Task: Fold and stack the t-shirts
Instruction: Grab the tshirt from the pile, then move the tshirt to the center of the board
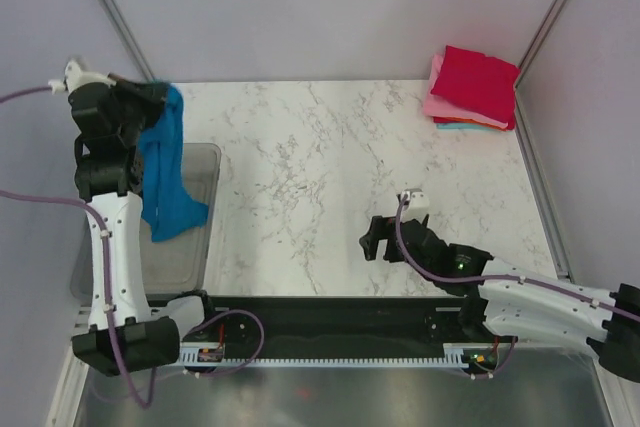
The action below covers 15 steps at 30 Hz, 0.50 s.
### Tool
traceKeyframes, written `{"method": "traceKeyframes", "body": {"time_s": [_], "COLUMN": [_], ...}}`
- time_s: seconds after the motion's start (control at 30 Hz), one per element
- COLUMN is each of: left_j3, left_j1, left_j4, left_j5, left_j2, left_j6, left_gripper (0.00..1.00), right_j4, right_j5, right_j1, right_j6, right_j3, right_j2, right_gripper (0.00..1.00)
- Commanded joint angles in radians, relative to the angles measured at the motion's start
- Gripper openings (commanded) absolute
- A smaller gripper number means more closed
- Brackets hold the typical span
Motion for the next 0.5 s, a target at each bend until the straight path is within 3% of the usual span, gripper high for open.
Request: {"method": "traceKeyframes", "body": {"time_s": [0.0,0.13,0.23,0.3,0.4,0.47], "left_j3": [0.251,0.738,0.911,0.894,0.692,0.508], "left_j1": [-0.24,-0.484,-0.607,-0.624,-0.624,-0.624], "left_j4": [0.227,0.232,0.232,0.23,0.203,0.148], "left_j5": [0.213,0.474,0.538,0.543,0.46,0.356], "left_j2": [0.039,0.25,0.324,0.308,0.181,0.076], "left_j6": [-0.072,-0.074,-0.058,-0.057,-0.008,0.015], "left_gripper": [0.02,0.02,0.02,0.02,0.04,0.14], "right_j4": [-0.129,-0.277,-0.367,-0.432,-0.514,-0.556], "right_j5": [0.217,0.411,0.515,0.554,0.603,0.63], "right_j1": [-0.013,-0.038,-0.041,-0.041,-0.041,-0.041], "right_j6": [-0.041,-0.109,-0.149,-0.158,-0.149,-0.137], "right_j3": [0.167,0.429,0.593,0.659,0.749,0.795], "right_j2": [-0.087,-0.156,-0.201,-0.233,-0.296,-0.354], "right_gripper": [0.98,0.98,0.98,0.98,0.98,0.98]}}
